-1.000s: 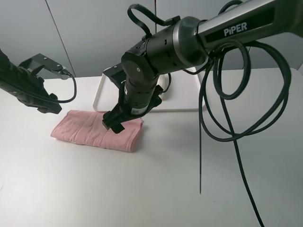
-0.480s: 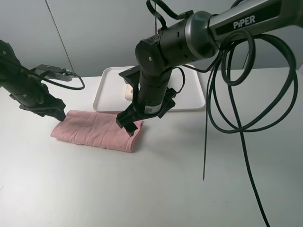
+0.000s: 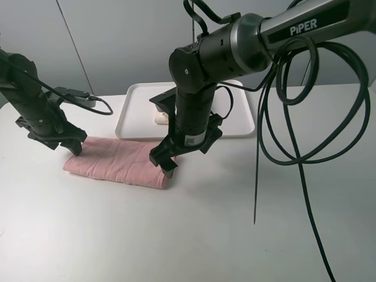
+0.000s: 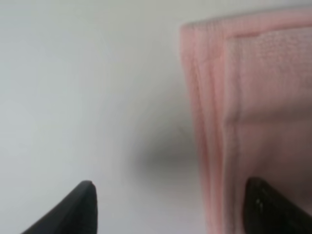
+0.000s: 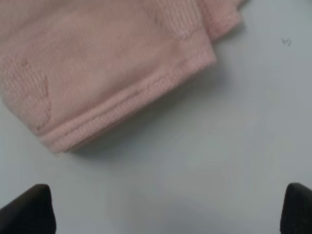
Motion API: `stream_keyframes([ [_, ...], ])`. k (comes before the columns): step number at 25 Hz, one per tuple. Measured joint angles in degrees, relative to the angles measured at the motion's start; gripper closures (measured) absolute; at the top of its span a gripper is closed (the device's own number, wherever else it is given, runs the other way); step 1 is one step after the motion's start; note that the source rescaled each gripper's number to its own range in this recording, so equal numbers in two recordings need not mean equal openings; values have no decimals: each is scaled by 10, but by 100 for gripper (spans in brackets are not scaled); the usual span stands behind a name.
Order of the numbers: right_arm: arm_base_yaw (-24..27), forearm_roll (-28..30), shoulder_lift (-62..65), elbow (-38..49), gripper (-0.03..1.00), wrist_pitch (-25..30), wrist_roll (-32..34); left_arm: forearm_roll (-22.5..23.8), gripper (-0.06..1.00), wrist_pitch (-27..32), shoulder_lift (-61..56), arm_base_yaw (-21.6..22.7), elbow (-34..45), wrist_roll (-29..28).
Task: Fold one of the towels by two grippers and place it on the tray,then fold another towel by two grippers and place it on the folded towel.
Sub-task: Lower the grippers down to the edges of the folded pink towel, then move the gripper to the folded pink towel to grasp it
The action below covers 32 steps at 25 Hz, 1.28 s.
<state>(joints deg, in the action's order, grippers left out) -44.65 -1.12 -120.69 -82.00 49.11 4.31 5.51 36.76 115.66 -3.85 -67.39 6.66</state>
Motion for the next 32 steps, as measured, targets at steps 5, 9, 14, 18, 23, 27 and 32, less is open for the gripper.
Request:
stream_keyframes([
  [5, 0, -29, 0, 0, -3, 8, -12, 3, 15, 3, 15, 0, -1, -1],
  [9, 0, -42, 0, 0, -3, 16, -20, 10, 15, 3, 26, -2, -3, -9],
  [14, 0, -42, 0, 0, -3, 20, -21, 11, 15, 7, 35, -1, -8, -15],
  [18, 0, -42, 0, 0, -3, 20, -21, 11, 15, 9, 37, -1, -9, -16],
  [23, 4, -43, 0, 0, -3, 20, -5, 11, 15, 10, 38, -1, -10, -16],
  [27, 34, -85, 0, 0, -3, 18, 4, 11, 15, 10, 38, -1, -10, -16],
  [32, 65, -134, 0, -1, -3, -5, 21, 11, 15, 12, 38, -1, -11, -16],
])
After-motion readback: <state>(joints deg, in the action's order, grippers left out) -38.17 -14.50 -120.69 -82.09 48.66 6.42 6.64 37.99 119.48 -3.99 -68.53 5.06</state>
